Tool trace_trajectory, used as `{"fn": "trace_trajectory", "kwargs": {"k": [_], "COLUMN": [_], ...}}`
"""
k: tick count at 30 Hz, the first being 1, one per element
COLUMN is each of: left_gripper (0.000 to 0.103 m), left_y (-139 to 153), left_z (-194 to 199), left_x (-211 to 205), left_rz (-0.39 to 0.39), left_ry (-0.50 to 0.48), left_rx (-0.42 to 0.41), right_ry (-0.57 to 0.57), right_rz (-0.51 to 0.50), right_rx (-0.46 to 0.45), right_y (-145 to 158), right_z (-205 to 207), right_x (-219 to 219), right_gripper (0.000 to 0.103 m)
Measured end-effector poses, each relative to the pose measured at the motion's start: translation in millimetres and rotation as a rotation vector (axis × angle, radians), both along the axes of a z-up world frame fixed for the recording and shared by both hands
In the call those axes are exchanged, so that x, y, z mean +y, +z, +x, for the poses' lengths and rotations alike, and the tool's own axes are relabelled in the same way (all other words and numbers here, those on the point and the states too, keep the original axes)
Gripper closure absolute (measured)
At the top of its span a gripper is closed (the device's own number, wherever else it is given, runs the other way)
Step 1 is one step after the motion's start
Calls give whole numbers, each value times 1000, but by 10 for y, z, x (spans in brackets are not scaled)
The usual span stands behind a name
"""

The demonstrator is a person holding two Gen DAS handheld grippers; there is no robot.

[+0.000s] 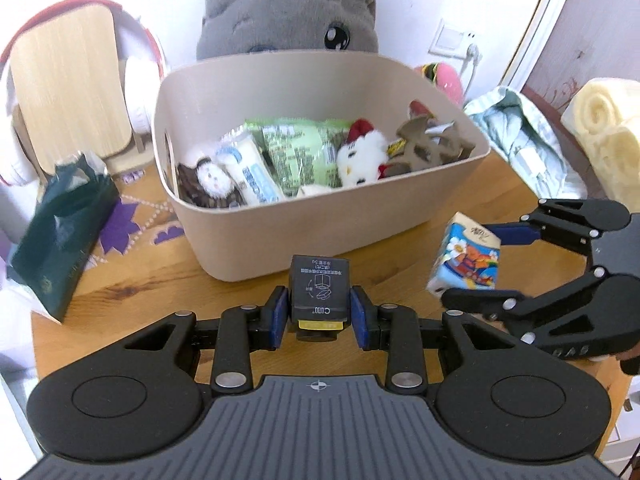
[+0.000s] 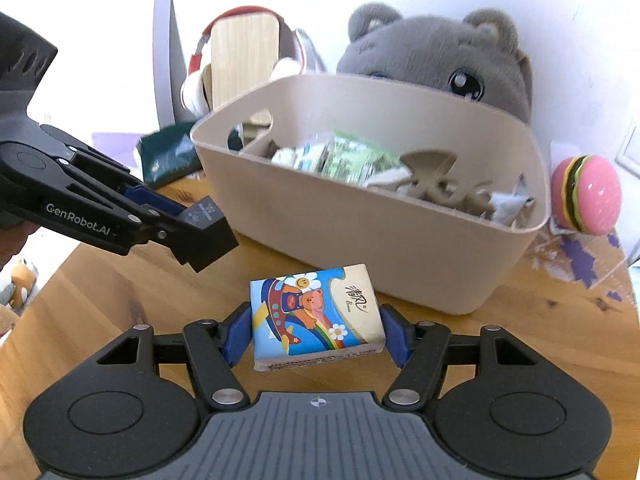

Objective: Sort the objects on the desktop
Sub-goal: 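Carry black box in left tool and tissue pack in right tool into basket, release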

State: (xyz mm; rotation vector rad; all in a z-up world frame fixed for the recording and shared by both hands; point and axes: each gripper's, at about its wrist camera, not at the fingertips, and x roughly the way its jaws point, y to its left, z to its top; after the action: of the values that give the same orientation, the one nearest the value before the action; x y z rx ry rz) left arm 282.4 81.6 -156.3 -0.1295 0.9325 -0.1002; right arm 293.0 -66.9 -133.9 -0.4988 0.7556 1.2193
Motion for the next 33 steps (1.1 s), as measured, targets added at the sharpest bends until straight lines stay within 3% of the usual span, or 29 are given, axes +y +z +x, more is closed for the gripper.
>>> {"fn": "trace_trajectory", "kwargs": {"k": [11, 20, 24, 33], "left_gripper": [69, 69, 69, 69], "left_y": [523, 782, 756, 402], "left_z": [29, 436, 656, 1101], "left_x": [101, 134, 151, 210], "left_rz": [19, 60, 77, 109], "left_ry": [16, 24, 47, 107], "left_rx": [-129, -211, -202, -88], "right_ry": [-34, -73, -104, -172], "right_rz": [134, 204, 209, 164], "right_rx": [-50, -101, -101, -42], "right_y": [586, 861, 865, 635], "right_z": [156, 423, 583, 933], "right_x": [-107, 182, 355, 679], "right_gripper": [39, 39, 39, 39]}}
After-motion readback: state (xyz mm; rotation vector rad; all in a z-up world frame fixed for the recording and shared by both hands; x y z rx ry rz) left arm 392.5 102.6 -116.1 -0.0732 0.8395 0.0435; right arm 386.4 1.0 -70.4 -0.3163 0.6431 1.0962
